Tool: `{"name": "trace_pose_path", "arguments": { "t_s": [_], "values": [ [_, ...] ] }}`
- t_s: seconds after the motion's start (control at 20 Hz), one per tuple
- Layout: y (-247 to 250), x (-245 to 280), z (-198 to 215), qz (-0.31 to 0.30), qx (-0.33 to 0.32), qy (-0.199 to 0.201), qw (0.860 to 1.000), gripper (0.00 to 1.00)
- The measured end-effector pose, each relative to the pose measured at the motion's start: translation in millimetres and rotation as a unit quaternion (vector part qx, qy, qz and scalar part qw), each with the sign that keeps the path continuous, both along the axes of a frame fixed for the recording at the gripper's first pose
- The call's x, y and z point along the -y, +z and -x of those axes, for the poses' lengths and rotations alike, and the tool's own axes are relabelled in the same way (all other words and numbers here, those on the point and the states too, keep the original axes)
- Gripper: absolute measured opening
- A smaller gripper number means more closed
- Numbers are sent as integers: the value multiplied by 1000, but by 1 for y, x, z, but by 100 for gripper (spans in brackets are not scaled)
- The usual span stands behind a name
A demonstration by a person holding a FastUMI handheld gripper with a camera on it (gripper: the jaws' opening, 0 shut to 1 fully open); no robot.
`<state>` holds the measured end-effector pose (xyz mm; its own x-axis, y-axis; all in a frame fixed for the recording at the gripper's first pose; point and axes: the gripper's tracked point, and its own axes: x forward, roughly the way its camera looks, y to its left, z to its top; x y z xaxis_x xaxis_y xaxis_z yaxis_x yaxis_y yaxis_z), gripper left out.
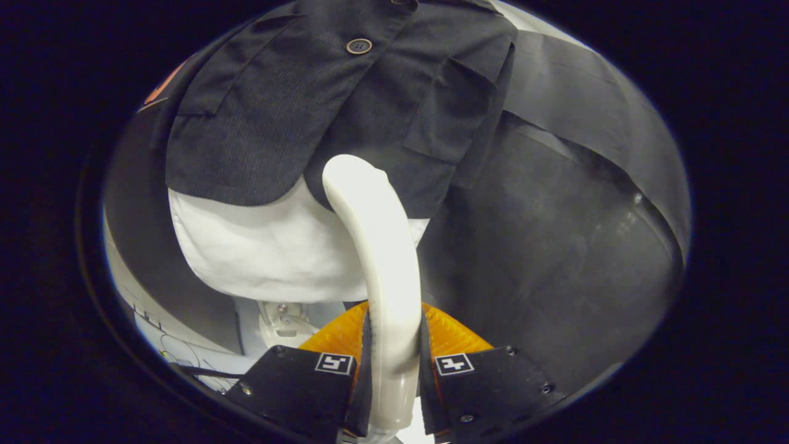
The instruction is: Iron the clothes twice with a garment steamer, once on the left side and once on the right side.
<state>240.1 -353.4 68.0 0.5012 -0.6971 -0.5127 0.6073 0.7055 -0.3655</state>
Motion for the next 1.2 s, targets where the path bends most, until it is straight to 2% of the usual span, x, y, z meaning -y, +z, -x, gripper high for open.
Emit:
{"name": "trace_pose_path", "arguments": {
  "t_s": [0.6,1.2],
  "values": [
    [4,0,0,-3,39,8,999,35],
    [12,-4,5,22,133,40,990,35]
  ]
}}
